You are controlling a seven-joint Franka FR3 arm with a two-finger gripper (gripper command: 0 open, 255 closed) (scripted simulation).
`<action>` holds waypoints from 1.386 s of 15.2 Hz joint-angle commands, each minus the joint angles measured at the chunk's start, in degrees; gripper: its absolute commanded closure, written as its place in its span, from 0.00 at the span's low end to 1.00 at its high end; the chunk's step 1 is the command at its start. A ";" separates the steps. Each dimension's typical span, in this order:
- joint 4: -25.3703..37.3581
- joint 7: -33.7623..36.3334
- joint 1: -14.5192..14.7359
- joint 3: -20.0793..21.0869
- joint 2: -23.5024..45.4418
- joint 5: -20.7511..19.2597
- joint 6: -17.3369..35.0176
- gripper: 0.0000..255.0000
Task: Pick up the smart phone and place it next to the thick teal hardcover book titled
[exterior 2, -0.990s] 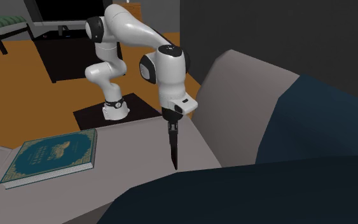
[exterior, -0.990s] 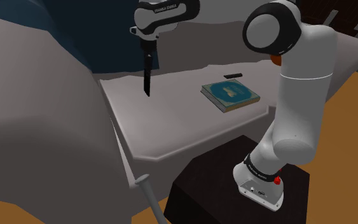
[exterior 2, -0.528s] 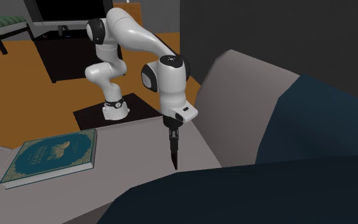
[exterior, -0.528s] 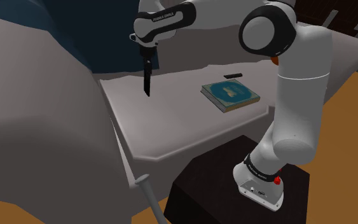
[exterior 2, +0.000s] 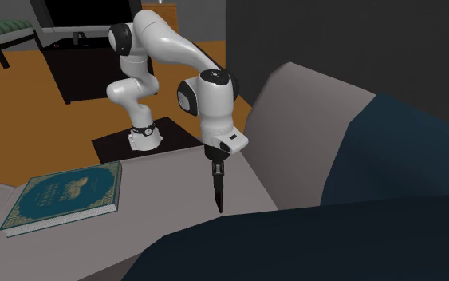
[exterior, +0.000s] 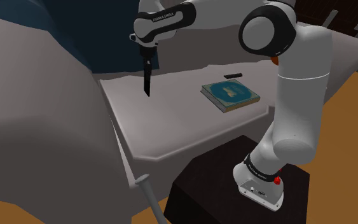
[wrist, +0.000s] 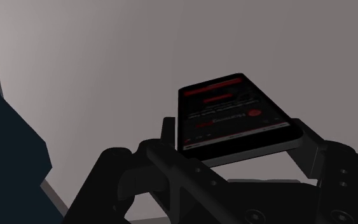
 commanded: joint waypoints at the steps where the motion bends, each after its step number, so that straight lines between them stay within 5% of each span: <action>1: -0.01 0.00 0.00 0.00 0.01 0.00 0.00 1.00; 7: 0.02 0.00 0.00 0.00 0.03 0.00 0.00 1.00; 21: 7.05 0.37 -0.03 -0.21 -2.53 -0.44 -9.58 1.00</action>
